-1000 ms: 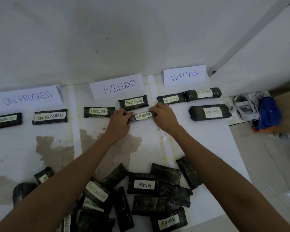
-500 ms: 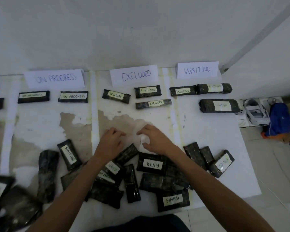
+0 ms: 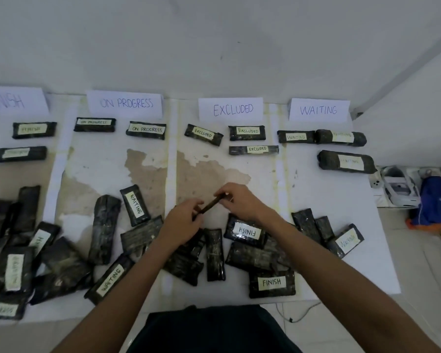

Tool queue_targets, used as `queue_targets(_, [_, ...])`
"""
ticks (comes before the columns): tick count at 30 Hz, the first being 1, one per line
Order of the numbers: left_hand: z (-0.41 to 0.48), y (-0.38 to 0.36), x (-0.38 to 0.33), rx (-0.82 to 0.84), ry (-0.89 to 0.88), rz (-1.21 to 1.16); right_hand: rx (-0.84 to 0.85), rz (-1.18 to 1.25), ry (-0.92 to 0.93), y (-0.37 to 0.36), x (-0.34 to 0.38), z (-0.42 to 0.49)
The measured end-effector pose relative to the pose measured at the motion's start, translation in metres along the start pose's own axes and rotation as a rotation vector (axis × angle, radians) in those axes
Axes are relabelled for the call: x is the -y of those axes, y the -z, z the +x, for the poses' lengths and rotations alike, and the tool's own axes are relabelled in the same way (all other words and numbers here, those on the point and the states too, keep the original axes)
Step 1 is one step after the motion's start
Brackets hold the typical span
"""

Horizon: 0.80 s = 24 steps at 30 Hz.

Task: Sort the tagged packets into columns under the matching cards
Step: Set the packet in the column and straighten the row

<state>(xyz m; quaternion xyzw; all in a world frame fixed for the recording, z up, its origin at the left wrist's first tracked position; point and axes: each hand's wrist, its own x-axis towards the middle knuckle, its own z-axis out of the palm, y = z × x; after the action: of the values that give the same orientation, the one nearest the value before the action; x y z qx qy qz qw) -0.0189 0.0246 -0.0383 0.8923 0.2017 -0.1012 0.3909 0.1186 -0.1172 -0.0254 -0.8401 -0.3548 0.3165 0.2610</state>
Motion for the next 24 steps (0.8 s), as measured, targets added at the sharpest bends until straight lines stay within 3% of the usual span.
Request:
queue_targets(5, [-0.002,0.013,-0.006,-0.011,-0.018,-0.152,-0.055,0.182,-0.114,0.012,0.003,-0.013])
queue_targets(11, [-0.004,0.025,-0.006,-0.095,0.152,-0.450,-0.115,0.326,-0.221,0.004,0.011,-0.020])
queue_targets(13, [-0.006,0.027,-0.004,-0.100,0.152,-0.446,-0.128,0.353,-0.238,-0.001,0.015,-0.021])
queue_targets(15, [-0.008,0.028,0.000,-0.114,0.060,-0.278,-0.145,0.396,-0.256,-0.006,0.020,-0.020])
queue_targets(19, [0.006,0.033,0.011,-0.224,-0.346,0.461,-0.169,0.420,-0.272,-0.008,0.027,-0.006])
queue_targets(21, [0.021,0.038,0.006,-0.218,-0.463,0.605,-0.178,0.420,-0.279,-0.003,0.031,0.004])
queue_targets(24, [0.048,0.048,-0.005,-0.187,-0.498,0.654,-0.189,0.432,-0.298,0.004,0.033,0.022])
